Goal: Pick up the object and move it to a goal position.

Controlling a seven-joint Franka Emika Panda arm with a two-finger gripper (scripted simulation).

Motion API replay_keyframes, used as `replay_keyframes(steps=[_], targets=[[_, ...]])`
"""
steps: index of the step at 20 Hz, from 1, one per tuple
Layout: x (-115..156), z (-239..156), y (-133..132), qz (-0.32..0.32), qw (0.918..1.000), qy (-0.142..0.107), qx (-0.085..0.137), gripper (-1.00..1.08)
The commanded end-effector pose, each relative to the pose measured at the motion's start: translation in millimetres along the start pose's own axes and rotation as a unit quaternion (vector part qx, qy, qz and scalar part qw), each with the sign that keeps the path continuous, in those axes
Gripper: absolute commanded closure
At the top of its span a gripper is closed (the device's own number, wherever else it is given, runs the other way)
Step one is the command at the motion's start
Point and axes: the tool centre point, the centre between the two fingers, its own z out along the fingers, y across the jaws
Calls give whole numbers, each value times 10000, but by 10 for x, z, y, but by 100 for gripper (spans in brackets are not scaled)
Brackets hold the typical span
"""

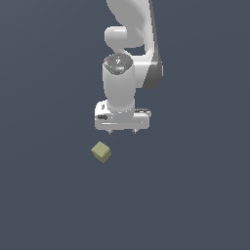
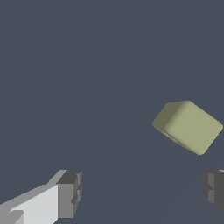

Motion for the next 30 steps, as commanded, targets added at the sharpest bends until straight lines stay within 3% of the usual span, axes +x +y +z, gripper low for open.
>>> replay_keyframes(steps=[1,12,21,30], targets=[[0,0,0,0,10000,0,0,-92],[97,-215,-103,-312,9993,221,-18,-92],[103,-179,-64,-433,9988,207,-28,-92],[139,-58,87,-988,9949,178,-68,-92]])
